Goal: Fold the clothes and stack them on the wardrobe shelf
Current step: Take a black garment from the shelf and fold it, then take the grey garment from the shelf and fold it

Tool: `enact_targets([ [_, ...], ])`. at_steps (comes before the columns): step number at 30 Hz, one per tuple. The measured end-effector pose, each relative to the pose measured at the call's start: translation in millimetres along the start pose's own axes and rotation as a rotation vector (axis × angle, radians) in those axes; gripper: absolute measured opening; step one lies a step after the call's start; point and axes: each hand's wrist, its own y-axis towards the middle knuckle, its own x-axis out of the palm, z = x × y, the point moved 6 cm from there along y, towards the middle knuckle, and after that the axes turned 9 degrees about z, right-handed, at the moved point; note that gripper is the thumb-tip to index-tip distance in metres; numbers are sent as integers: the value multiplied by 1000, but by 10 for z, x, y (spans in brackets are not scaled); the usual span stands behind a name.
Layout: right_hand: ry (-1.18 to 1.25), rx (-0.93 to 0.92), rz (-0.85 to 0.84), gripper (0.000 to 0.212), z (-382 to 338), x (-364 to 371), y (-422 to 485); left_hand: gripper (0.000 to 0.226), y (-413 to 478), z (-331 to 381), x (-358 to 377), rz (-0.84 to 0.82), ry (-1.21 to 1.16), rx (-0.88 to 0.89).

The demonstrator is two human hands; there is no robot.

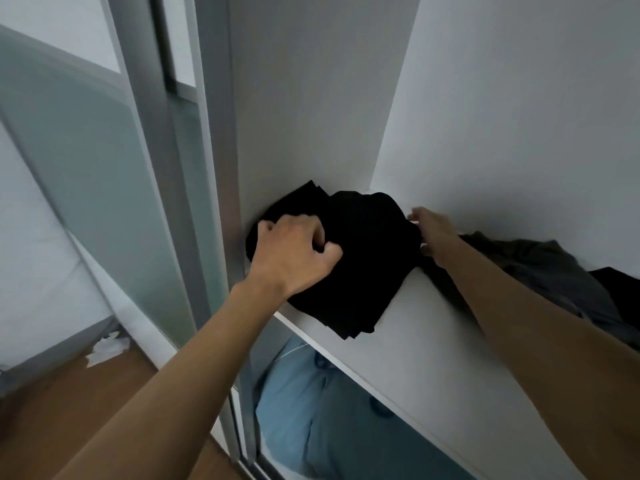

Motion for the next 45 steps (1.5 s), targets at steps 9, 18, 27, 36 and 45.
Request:
enact_targets([
  [9,-672,-533,-298,57,-319,945,46,58,96,-180,679,-312,228,-51],
  [18,-314,-590,-320,40,-342,384,-130,47,409,235,529,-186,307,-62],
  [27,-437,-434,117,15,625,-2134,-232,22,211,1899,1571,-405,-340,61],
  [36,-517,-215,-31,67,1974,-2766,-740,83,-277,2469,2471,-645,26,148],
  [45,-525,-298,152,78,2101,-2707,-780,40,-503,2702,2428,-409,254,256],
])
